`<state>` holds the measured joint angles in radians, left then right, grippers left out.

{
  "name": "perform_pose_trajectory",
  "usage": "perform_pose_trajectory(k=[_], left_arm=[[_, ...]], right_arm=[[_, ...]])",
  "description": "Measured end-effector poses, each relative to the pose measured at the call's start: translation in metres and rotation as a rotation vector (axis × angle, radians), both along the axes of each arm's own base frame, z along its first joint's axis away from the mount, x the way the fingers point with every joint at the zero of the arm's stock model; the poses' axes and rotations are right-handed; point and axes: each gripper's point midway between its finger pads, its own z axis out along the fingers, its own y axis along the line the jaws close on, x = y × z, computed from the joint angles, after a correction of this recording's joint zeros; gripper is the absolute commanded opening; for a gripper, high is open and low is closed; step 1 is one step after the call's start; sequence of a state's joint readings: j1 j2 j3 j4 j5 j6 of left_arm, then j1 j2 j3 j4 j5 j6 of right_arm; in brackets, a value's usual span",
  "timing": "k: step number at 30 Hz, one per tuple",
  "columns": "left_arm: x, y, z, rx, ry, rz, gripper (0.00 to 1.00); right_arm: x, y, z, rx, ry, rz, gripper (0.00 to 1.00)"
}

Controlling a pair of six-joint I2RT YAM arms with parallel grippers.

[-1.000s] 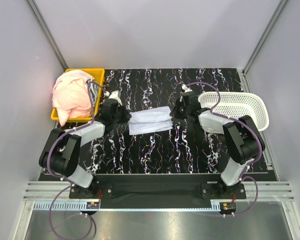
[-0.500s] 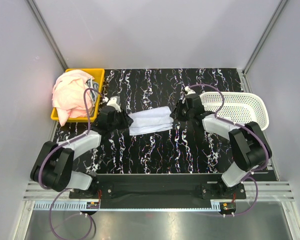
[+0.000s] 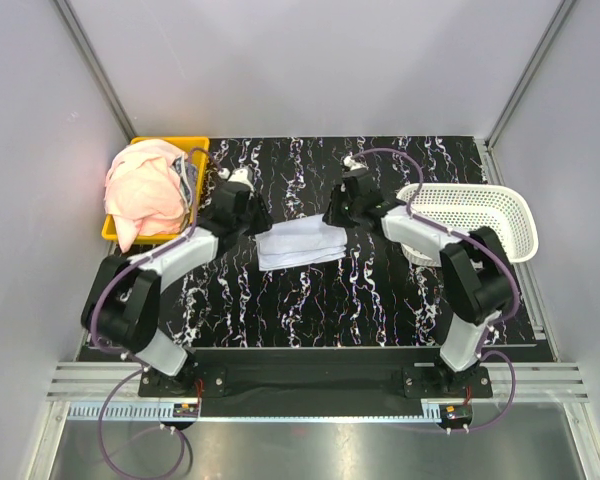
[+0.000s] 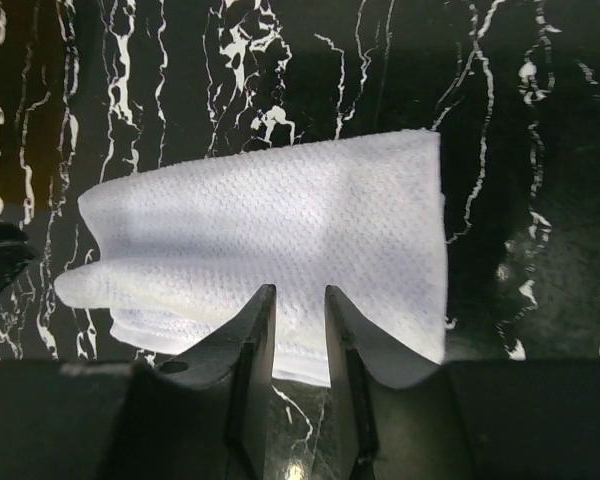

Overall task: Fold and stack the towels
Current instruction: Fold the towel

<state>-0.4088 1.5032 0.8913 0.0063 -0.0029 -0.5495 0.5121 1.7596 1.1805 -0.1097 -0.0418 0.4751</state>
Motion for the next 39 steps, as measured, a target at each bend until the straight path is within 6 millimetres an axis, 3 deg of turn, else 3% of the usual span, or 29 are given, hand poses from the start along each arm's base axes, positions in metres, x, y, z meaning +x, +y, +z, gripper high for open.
perform_pose_trajectory(k=[4,11,17,23,39], left_arm=[[0.007,-0.010,-0.020,0.075,0.071,0.006,0.33],[-0.028,-0.010,-0.056,0.191,0.180,-0.024,0.29],[-0.052,0.007,-0.085,0.253,0.256,-0.017,0.29],[-0.055,0.010,-0.088,0.261,0.262,-0.013,0.25],[-0.064,0.018,-0.083,0.278,0.266,-0.002,0.20]], right_arm=[[0.003,0.014,-0.019,-0.043,0.041,0.011,0.32],[-0.016,0.006,-0.051,-0.104,0.128,0.005,0.32],[-0.035,0.004,-0.068,-0.133,0.174,0.013,0.32],[-0.046,-0.001,-0.079,-0.142,0.202,0.008,0.32],[-0.059,-0.010,-0.076,-0.131,0.182,0.002,0.34]])
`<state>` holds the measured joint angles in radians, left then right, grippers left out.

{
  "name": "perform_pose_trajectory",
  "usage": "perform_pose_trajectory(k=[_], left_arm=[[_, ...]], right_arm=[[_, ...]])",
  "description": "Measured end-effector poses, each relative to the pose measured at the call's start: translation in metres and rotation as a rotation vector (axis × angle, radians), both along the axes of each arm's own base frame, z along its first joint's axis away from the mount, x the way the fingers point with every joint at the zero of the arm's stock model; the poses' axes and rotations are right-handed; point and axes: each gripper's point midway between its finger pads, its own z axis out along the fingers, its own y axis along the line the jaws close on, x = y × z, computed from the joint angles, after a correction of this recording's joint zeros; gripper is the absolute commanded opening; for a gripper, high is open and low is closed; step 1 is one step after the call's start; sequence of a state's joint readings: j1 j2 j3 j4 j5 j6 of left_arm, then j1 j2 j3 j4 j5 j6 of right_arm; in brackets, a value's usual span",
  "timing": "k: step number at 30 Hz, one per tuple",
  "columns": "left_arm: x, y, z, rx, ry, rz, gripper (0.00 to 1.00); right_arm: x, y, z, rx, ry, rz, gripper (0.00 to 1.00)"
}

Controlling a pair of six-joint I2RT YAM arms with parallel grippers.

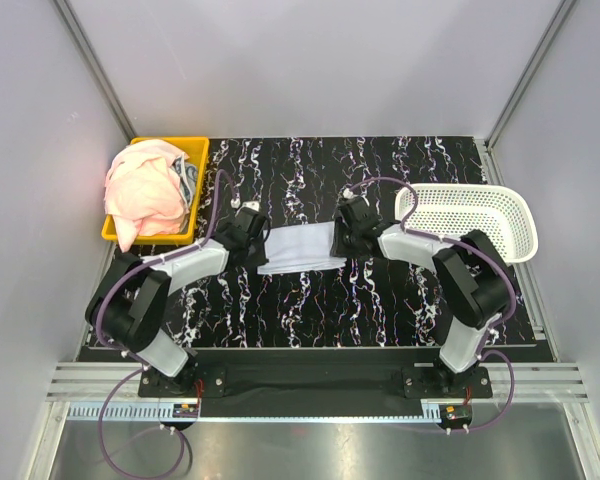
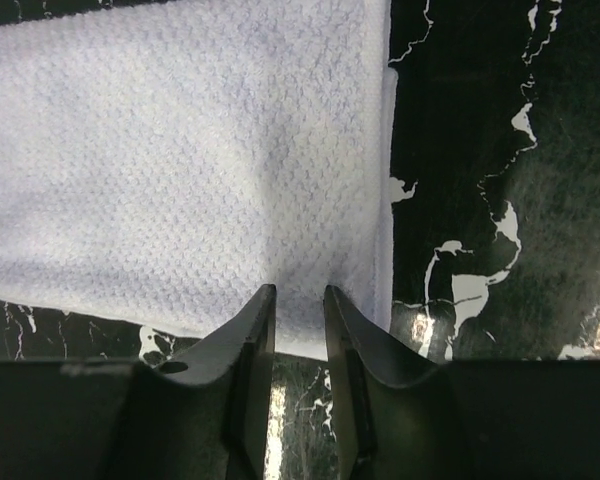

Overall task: Fold and stack the towels
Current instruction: Fold the towel, then neatly place the folded towel into the bin

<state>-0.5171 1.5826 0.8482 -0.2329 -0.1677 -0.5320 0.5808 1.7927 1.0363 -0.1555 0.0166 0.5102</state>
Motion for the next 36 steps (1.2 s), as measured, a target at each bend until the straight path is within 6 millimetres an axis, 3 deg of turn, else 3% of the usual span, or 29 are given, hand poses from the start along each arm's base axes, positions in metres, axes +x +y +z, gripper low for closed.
perform_pose_trajectory(k=[4,9,13,16,20,26,36], left_arm=[[-0.004,0.007,0.009,0.020,-0.003,0.012,0.23],[0.006,0.001,0.042,0.006,-0.057,0.016,0.26],[0.028,-0.030,0.076,-0.066,-0.136,-0.019,0.26],[0.039,-0.059,0.085,-0.121,-0.160,-0.062,0.26],[0.038,-0.092,0.060,-0.156,-0.112,-0.129,0.26],[0.018,-0.126,0.015,-0.176,-0.008,-0.216,0.26],[-0.004,-0.141,-0.002,-0.183,0.028,-0.259,0.25]], right_arm=[[-0.002,-0.006,0.015,-0.014,-0.022,-0.005,0.37],[0.005,-0.012,0.042,-0.042,-0.070,-0.016,0.41],[0.024,-0.017,0.058,-0.023,-0.092,-0.036,0.47],[0.039,-0.025,0.058,0.003,-0.081,-0.052,0.51],[0.051,-0.033,0.042,0.026,-0.032,-0.058,0.59],[0.046,-0.022,0.021,0.067,0.040,-0.012,0.60],[0.032,-0.019,0.001,0.077,0.093,-0.010,0.57]])
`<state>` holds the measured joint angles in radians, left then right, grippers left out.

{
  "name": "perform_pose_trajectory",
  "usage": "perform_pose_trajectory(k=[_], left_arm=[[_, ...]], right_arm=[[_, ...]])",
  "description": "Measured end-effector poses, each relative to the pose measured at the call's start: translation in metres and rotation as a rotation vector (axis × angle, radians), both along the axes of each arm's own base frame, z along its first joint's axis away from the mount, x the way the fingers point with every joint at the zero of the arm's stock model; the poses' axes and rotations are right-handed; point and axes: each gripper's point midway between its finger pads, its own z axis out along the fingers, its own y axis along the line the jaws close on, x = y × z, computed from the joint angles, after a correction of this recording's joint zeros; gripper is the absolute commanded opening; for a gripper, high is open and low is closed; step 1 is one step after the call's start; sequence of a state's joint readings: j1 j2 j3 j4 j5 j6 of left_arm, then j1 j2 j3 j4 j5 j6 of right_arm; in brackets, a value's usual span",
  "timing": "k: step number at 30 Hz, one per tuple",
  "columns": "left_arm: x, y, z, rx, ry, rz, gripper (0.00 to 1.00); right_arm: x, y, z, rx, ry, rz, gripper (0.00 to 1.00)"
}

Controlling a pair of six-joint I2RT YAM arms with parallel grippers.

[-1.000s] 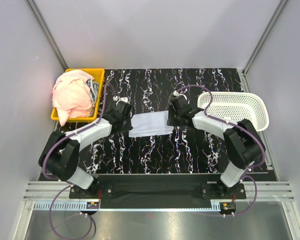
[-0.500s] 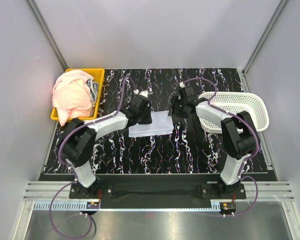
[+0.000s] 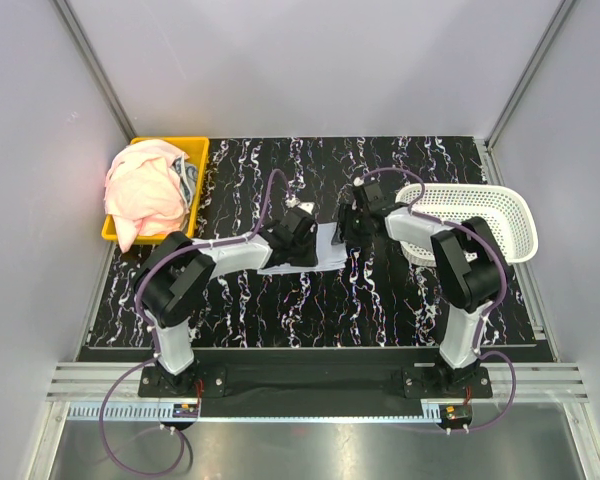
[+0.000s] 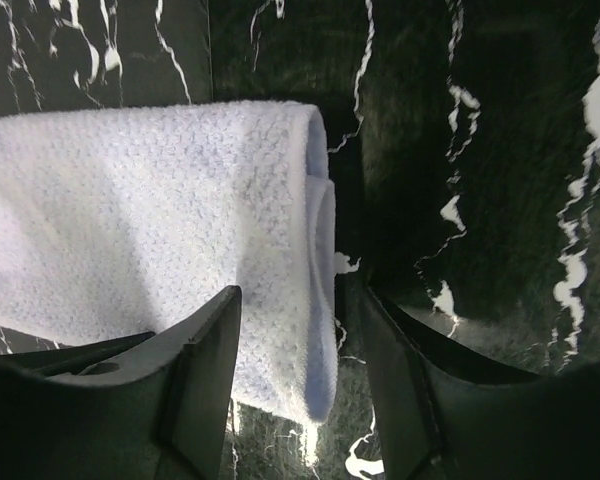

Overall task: Fold and stack the towels
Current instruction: Neatly place the folded towel into the bin

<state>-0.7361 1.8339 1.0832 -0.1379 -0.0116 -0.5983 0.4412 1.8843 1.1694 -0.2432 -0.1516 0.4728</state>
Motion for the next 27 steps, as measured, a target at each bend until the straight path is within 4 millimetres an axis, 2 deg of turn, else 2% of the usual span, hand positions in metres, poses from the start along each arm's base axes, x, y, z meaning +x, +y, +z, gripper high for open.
perform_pose_trajectory(k=[8,12,13,15,16,18,20,22,24,27], left_arm=[[-0.003,-0.001,-0.003,0.000,-0.003,0.000,0.25],[-0.004,-0.002,-0.004,0.000,-0.004,0.000,0.25],[-0.005,-0.003,-0.004,-0.001,-0.005,-0.001,0.25],[-0.006,-0.004,-0.004,-0.002,-0.005,-0.003,0.25],[-0.006,-0.004,-0.003,-0.004,-0.004,-0.003,0.25],[-0.008,-0.004,0.000,-0.003,-0.002,-0.002,0.25],[-0.012,-0.001,0.007,0.001,0.001,0.003,0.26],[-0.016,0.004,0.020,0.004,-0.001,0.013,0.26],[-0.018,0.009,0.039,0.000,-0.018,0.023,0.27],[-0.018,0.014,0.078,-0.025,-0.069,0.036,0.29]], right_arm=[[-0.023,0.027,-0.005,-0.029,0.010,0.059,0.51],[-0.025,0.027,-0.008,-0.047,0.013,0.047,0.37],[-0.024,0.026,-0.008,-0.053,0.015,0.041,0.28],[-0.024,0.024,-0.010,-0.068,0.020,0.030,0.18],[-0.024,0.023,-0.010,-0.073,0.022,0.027,0.10],[-0.023,0.020,-0.009,-0.099,0.022,0.022,0.05],[-0.022,0.015,-0.008,-0.135,0.018,0.016,0.00],[-0.021,0.009,-0.008,-0.172,0.015,0.010,0.00],[-0.020,0.001,-0.007,-0.220,0.009,0.005,0.00],[-0.019,-0.011,-0.005,-0.291,0.002,0.005,0.00]])
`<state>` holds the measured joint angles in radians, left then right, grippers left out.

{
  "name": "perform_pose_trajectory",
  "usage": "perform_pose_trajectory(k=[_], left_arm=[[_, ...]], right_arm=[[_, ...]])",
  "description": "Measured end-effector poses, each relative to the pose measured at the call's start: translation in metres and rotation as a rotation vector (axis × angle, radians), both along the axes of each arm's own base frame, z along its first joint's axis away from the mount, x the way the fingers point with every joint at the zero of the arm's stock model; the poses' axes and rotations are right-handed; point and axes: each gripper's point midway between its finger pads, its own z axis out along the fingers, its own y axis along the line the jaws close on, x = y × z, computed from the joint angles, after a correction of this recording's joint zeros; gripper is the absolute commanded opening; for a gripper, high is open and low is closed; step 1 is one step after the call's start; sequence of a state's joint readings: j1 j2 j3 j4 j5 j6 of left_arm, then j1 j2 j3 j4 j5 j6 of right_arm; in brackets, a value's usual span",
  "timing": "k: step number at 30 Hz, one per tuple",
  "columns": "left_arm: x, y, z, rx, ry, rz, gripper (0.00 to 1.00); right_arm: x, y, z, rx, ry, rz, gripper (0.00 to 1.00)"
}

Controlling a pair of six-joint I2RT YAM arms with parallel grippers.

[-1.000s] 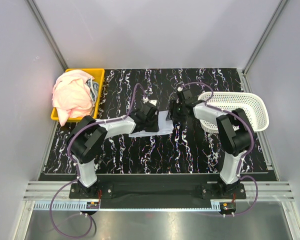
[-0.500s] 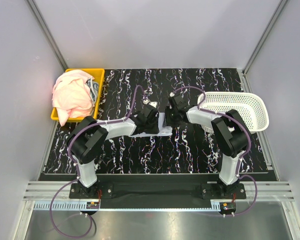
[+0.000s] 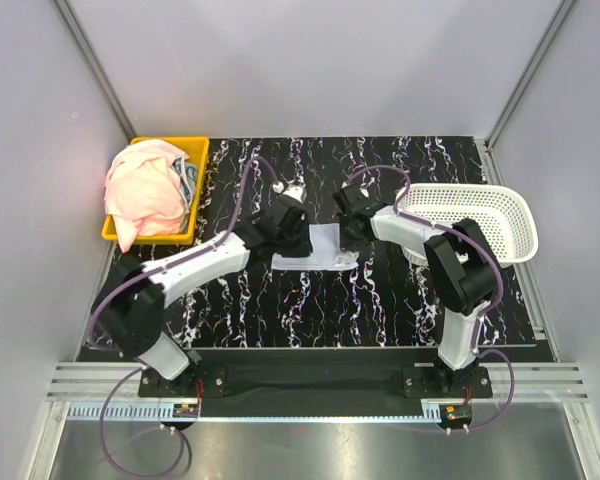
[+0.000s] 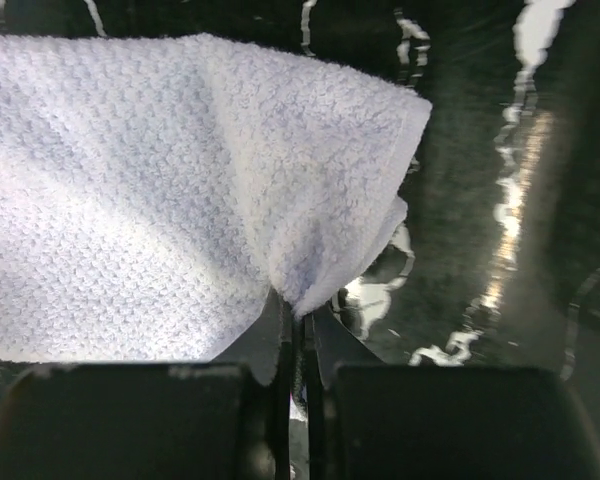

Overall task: Fold and stack the towels
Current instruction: Neatly place the folded towel into the bin

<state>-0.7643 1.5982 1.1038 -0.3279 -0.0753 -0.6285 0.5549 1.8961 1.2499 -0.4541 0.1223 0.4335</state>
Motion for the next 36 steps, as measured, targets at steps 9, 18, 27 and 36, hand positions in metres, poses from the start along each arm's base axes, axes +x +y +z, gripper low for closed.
perform_pose_trajectory(k=[9,18,27,36], left_arm=[[-0.018,0.035,0.096,-0.038,-0.149,-0.008,0.30],[-0.053,0.079,0.114,0.012,-0.201,-0.053,0.31],[-0.077,0.105,0.094,0.067,-0.196,-0.090,0.31],[-0.083,0.111,0.082,0.096,-0.187,-0.116,0.31]], right_arm=[[0.021,-0.031,0.063,-0.217,-0.114,0.023,0.00],[0.020,-0.077,0.124,-0.424,-0.221,0.019,0.00],[0.012,-0.141,0.179,-0.411,-0.313,-0.090,0.00],[0.003,-0.217,0.179,-0.436,-0.284,-0.235,0.00]])
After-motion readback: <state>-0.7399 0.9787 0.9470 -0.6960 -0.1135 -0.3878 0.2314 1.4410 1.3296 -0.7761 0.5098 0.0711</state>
